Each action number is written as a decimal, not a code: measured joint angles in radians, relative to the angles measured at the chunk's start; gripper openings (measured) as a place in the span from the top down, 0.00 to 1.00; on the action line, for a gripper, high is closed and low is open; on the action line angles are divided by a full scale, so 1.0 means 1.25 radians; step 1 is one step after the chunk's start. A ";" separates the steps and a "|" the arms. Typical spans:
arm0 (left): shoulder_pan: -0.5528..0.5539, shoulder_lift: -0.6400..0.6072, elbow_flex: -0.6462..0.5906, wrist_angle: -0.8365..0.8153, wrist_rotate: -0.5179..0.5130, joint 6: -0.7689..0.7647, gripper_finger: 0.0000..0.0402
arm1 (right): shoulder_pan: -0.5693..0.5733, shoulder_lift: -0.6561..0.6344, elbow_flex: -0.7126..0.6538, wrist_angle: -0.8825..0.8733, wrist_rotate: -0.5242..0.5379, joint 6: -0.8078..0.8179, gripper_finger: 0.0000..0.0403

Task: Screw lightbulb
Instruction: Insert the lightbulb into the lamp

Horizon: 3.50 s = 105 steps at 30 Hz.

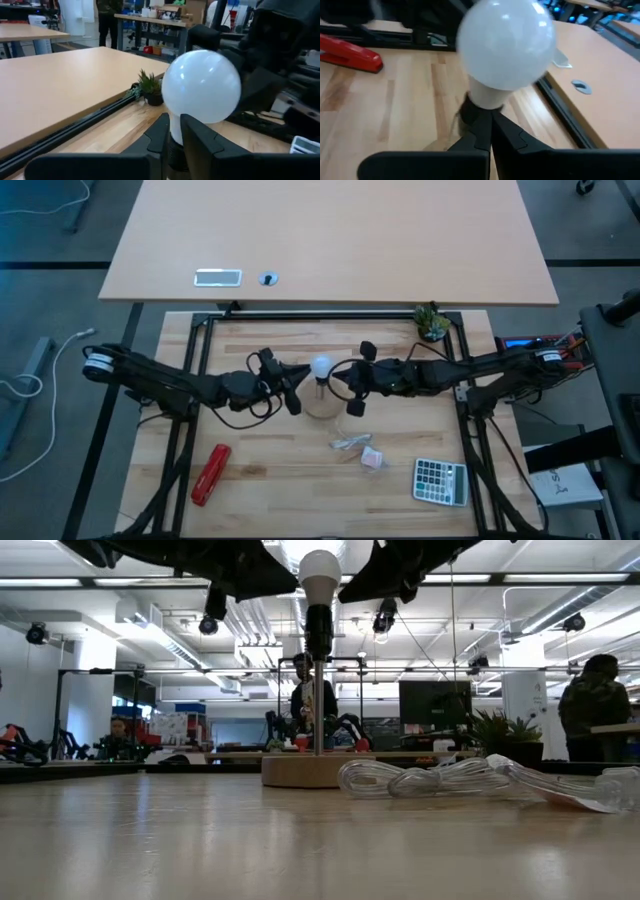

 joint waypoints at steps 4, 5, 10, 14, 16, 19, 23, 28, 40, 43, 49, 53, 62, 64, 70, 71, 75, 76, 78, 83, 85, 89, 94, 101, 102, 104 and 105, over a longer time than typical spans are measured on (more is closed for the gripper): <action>-0.011 -0.004 0.000 0.000 0.059 -0.013 0.90 | -0.002 -0.005 0.000 -0.005 0.040 -0.015 1.00; -0.011 -0.002 0.000 0.000 0.078 -0.024 0.90 | -0.004 -0.006 0.000 -0.003 0.046 -0.022 1.00; -0.007 0.012 0.000 -0.006 0.087 -0.045 0.90 | -0.012 -0.006 0.000 0.027 0.051 -0.042 1.00; 0.006 0.016 0.000 -0.002 0.084 -0.045 0.90 | -0.011 -0.003 0.000 0.043 0.045 -0.054 1.00; 0.014 0.018 0.000 -0.006 0.084 -0.045 0.90 | -0.011 0.000 0.000 0.049 0.027 -0.055 1.00; 0.026 0.018 0.000 -0.006 0.082 -0.046 0.90 | -0.011 0.003 0.000 0.057 0.000 -0.055 1.00; 0.039 0.018 0.000 -0.005 0.082 -0.046 0.90 | -0.010 0.003 0.000 0.059 -0.013 -0.048 1.00; 0.043 0.018 0.000 -0.005 0.081 -0.046 0.90 | -0.009 0.003 0.000 0.061 -0.050 -0.022 1.00; 0.029 -0.023 0.000 -0.081 0.081 -0.101 0.90 | -0.007 0.009 0.000 0.007 -0.047 0.017 1.00; 0.010 -0.034 0.000 -0.079 0.097 -0.102 0.90 | -0.007 0.001 0.000 0.006 -0.013 0.009 1.00; 0.000 -0.018 0.000 -0.081 0.132 -0.134 0.90 | -0.013 -0.001 0.000 0.024 0.015 -0.022 1.00; 0.010 0.004 0.000 -0.065 0.104 -0.133 0.90 | -0.015 -0.001 0.000 0.042 0.015 -0.029 1.00; 0.022 0.015 0.000 -0.021 0.080 -0.096 0.90 | -0.014 0.018 0.000 0.078 -0.043 -0.030 1.00; 0.022 0.015 0.000 -0.021 0.071 -0.096 0.90 | -0.013 0.021 0.000 0.081 -0.055 -0.027 1.00; 0.022 0.015 0.000 -0.028 0.019 -0.092 0.90 | 0.003 0.022 0.000 0.083 -0.058 -0.021 1.00; 0.023 0.015 0.000 -0.028 0.014 -0.088 0.90 | 0.007 0.022 0.000 0.085 -0.058 -0.021 1.00; 0.024 0.015 0.000 -0.033 0.000 -0.083 0.90 | 0.016 0.021 0.000 0.085 -0.058 -0.021 1.00; 0.024 0.014 0.000 -0.034 0.000 -0.083 0.90 | 0.016 0.021 0.000 0.085 -0.057 -0.021 1.00; 0.022 0.010 0.000 -0.037 0.002 -0.082 0.90 | 0.016 0.018 0.000 0.076 -0.049 -0.020 1.00; 0.008 0.002 0.000 -0.036 0.049 -0.083 0.90 | 0.016 0.006 0.000 0.031 -0.004 -0.014 1.00; 0.000 0.001 0.000 -0.037 0.049 -0.083 0.90 | 0.016 -0.001 0.000 0.009 0.025 -0.014 1.00; -0.008 0.001 0.000 -0.049 0.062 -0.090 0.90 | 0.012 -0.013 0.000 0.004 0.045 -0.018 1.00; -0.008 0.001 0.000 -0.048 0.089 -0.094 0.90 | 0.003 -0.013 0.000 0.033 0.043 -0.036 1.00; 0.014 0.001 0.000 -0.046 0.082 -0.087 0.90 | 0.002 -0.013 0.000 0.050 0.029 -0.042 1.00; 0.018 0.001 0.000 -0.046 0.082 -0.086 0.90 | 0.002 -0.013 0.000 0.052 0.029 -0.042 1.00; 0.024 0.001 0.000 -0.046 0.082 -0.084 0.90 | 0.002 -0.013 0.000 0.053 0.028 -0.042 1.00; 0.027 0.001 0.000 -0.046 0.082 -0.084 0.90 | 0.002 -0.013 0.000 0.054 0.022 -0.042 1.00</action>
